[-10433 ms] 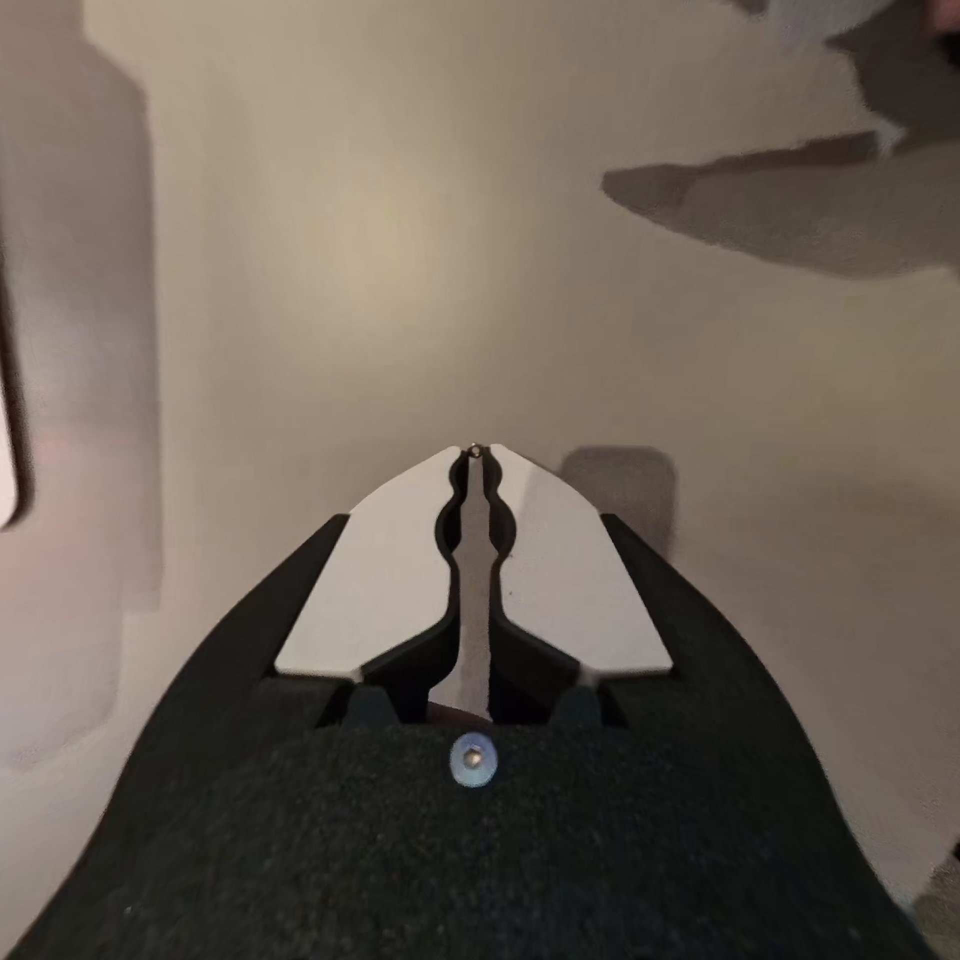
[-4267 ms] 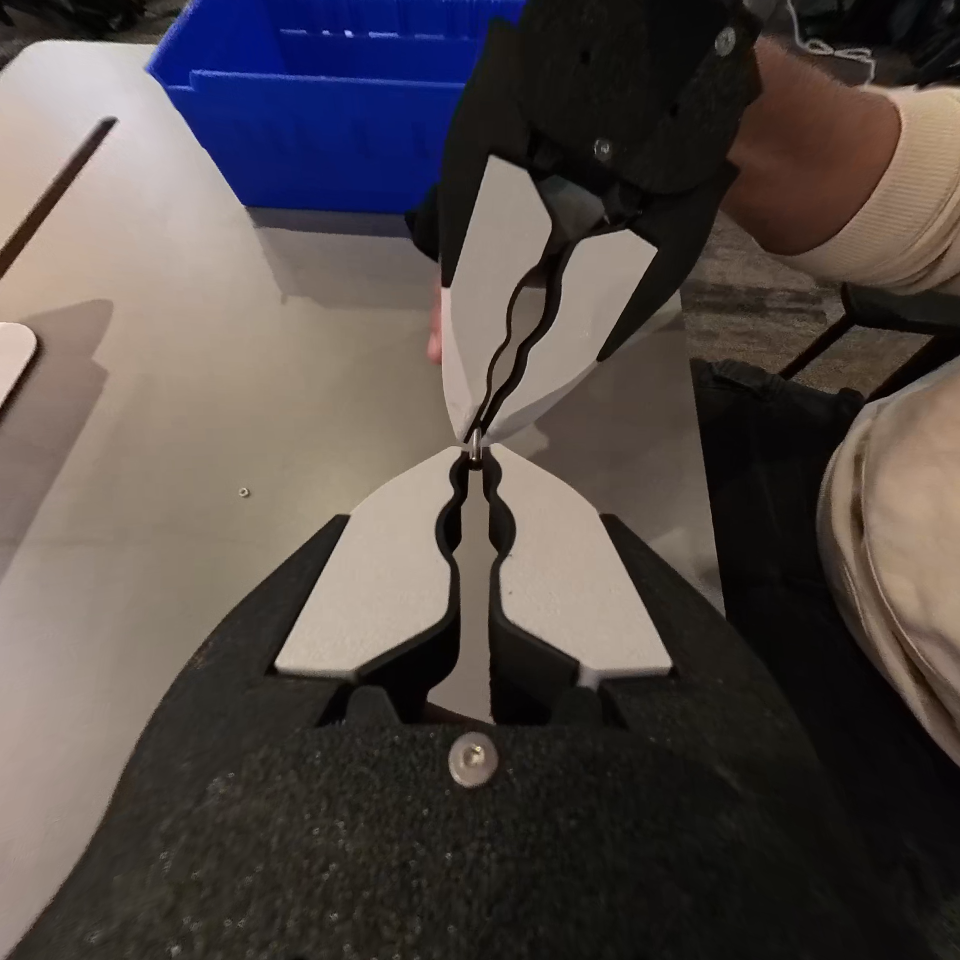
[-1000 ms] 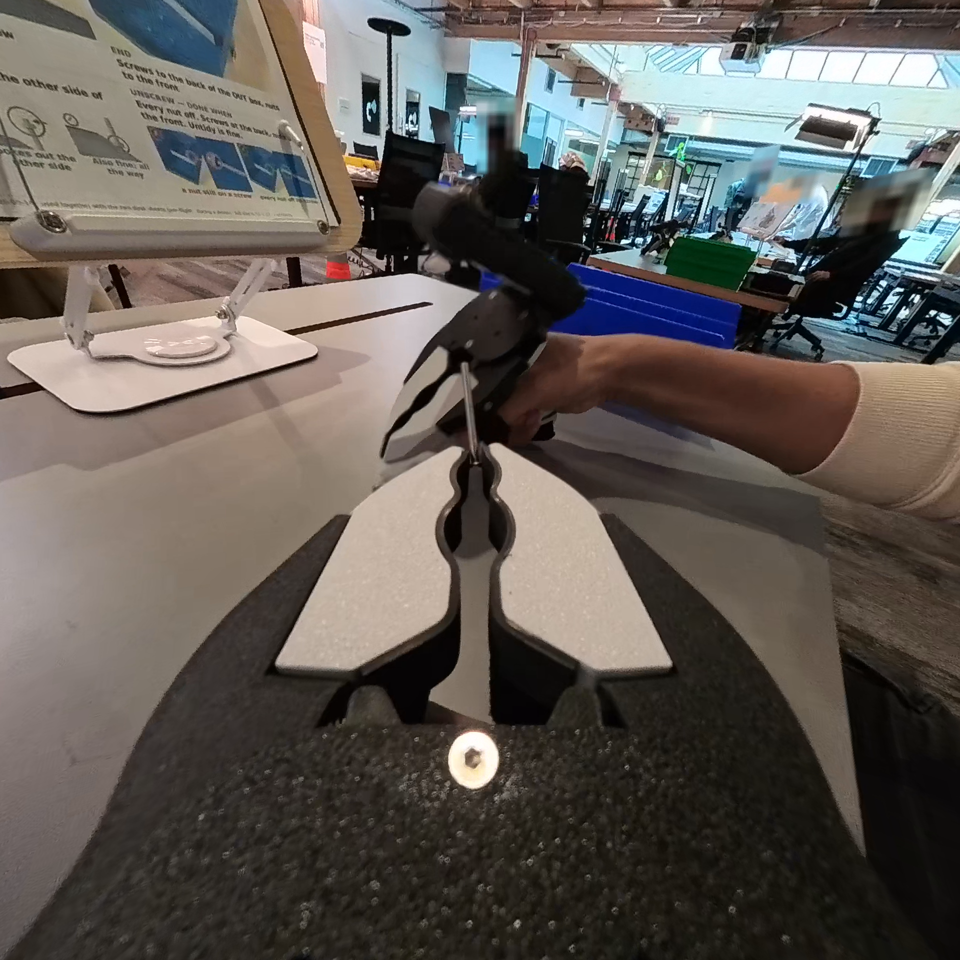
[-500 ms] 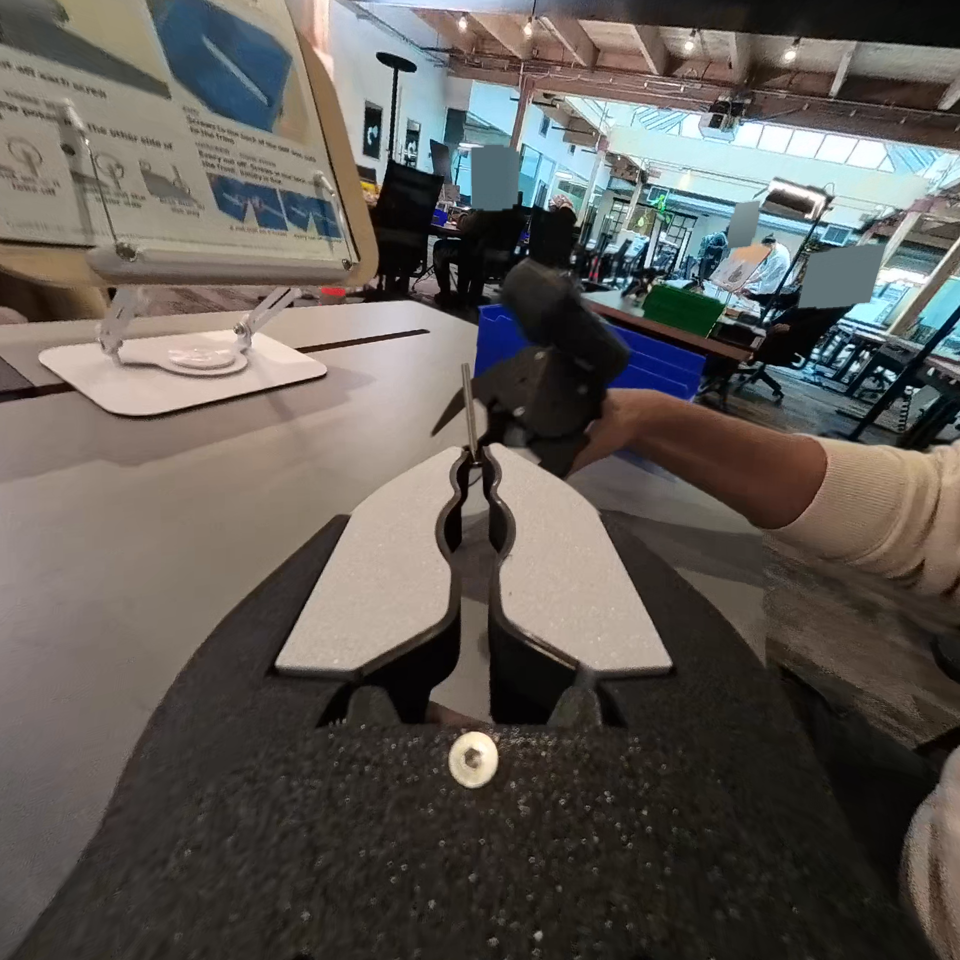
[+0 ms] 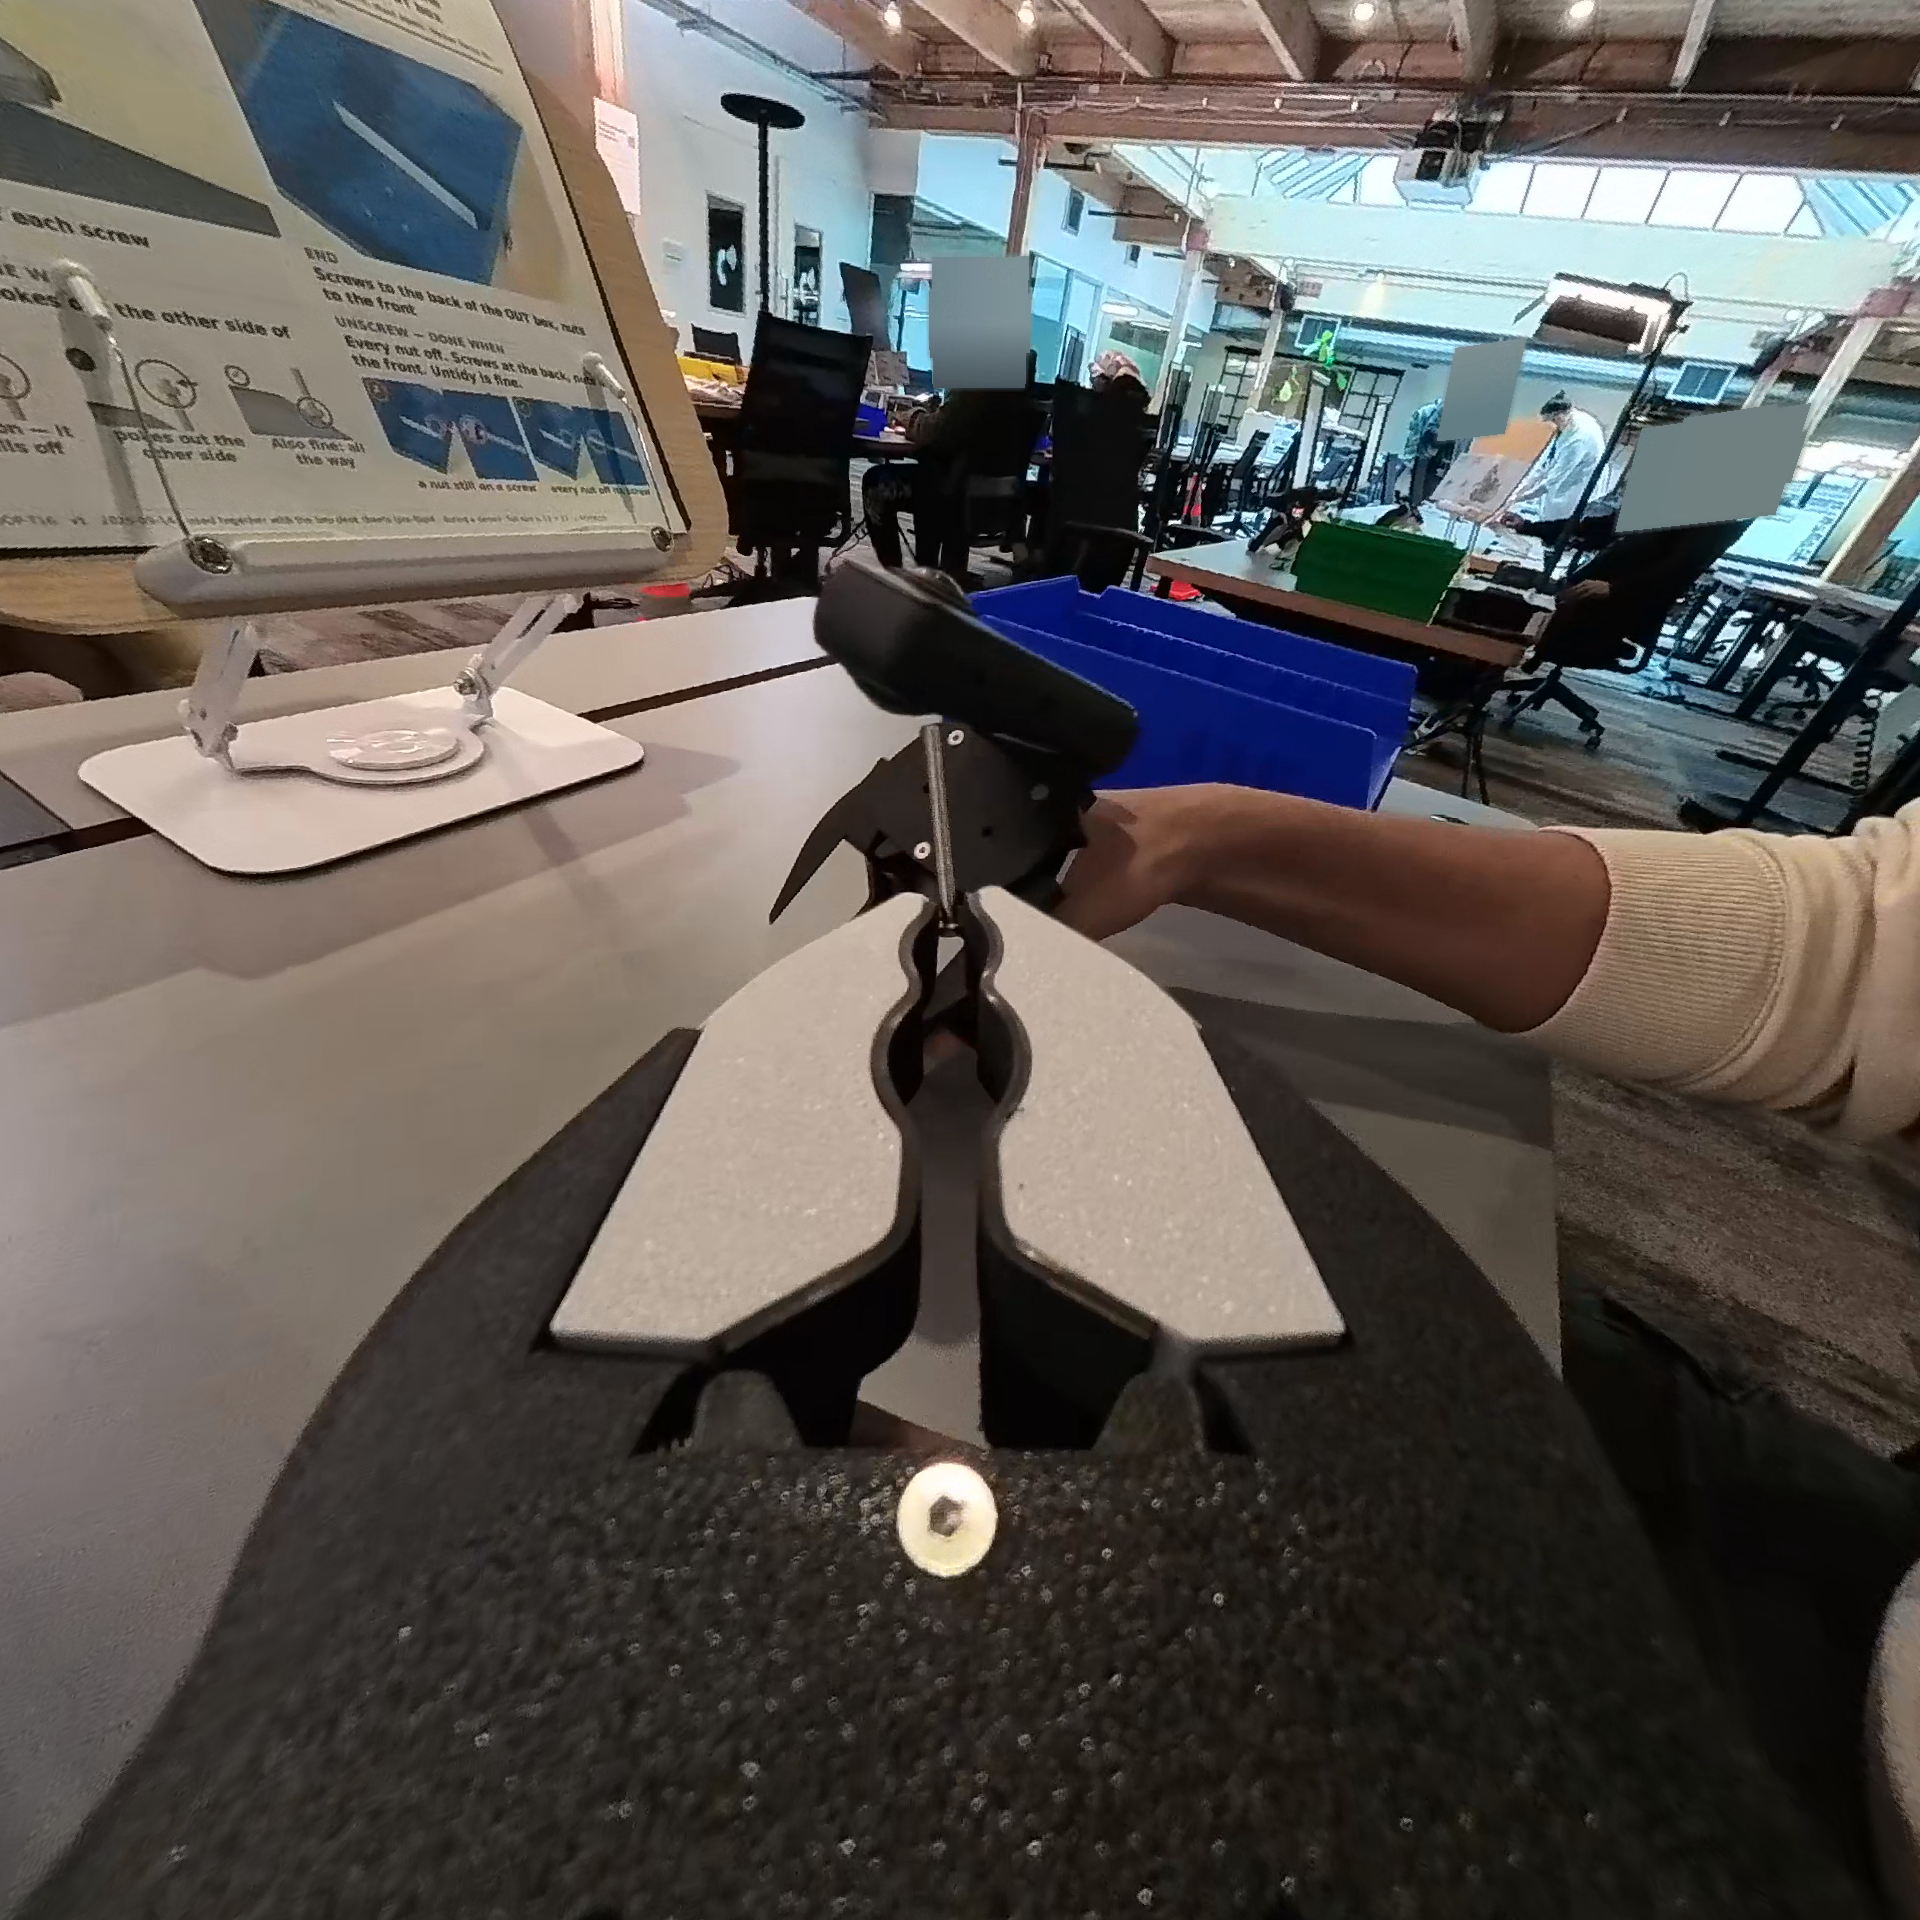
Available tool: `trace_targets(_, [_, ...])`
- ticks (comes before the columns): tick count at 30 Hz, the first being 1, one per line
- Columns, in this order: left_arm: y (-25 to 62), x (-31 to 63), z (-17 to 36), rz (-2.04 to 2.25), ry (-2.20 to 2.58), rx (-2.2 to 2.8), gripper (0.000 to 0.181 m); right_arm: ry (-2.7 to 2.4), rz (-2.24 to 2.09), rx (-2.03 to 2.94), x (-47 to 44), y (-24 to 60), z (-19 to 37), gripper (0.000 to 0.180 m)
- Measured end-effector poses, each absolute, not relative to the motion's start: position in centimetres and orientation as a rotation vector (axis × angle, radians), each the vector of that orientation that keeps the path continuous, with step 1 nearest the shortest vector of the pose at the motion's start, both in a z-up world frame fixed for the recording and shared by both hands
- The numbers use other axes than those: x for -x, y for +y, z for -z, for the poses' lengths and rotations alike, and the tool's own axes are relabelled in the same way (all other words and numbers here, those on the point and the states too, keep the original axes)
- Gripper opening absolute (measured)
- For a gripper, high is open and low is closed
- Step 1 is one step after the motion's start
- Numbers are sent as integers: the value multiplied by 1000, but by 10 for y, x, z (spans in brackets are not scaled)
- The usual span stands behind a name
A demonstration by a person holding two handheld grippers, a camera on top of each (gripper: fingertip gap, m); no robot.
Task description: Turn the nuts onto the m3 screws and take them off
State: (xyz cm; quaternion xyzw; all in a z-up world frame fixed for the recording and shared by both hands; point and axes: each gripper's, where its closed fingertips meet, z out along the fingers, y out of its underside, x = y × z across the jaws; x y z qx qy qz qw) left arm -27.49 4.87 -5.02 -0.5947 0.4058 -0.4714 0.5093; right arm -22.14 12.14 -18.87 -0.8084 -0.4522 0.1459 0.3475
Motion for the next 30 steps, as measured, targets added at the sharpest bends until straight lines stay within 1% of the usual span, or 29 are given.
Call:
trace_targets(24, [56,278,61,1131,997,1453,4,-1188,-445,2141,222,121,192,5])
trace_targets(27, [55,277,64,1126,1011,1467,4,-1168,-465,2110,218,118,182,5])
trace_targets(30, [52,273,72,1103,1064,1487,4,-1133,-537,2002,215,104,147,2])
